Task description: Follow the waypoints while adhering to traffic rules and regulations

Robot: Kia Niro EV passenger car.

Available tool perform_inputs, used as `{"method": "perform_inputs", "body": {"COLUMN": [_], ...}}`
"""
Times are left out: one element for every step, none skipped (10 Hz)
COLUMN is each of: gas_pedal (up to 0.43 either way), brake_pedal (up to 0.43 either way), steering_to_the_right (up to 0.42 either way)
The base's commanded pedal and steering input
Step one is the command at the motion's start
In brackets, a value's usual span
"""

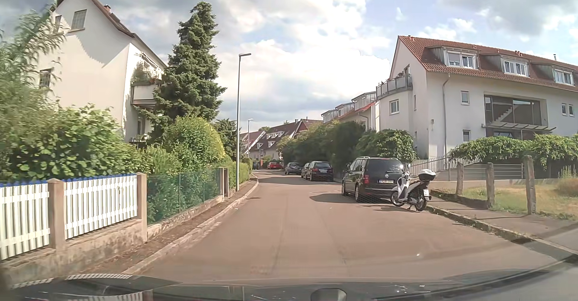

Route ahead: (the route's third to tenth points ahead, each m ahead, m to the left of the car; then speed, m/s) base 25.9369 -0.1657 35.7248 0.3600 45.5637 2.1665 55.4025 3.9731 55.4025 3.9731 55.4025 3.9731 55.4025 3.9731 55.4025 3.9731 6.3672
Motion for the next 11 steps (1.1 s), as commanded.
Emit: {"method": "perform_inputs", "body": {"gas_pedal": [0.189, 0.177, 0.177, 0.177, 0.169, 0.138, 0.138, 0.138, 0.138, 0.138, 0.138], "brake_pedal": [0.0, 0.0, 0.0, 0.0, 0.0, 0.0, 0.0, 0.0, 0.0, 0.0, 0.0], "steering_to_the_right": [0.013, 0.006, 0.004, 0.003, 0.001, -0.003, -0.008, -0.016, -0.022, -0.024, -0.024]}}
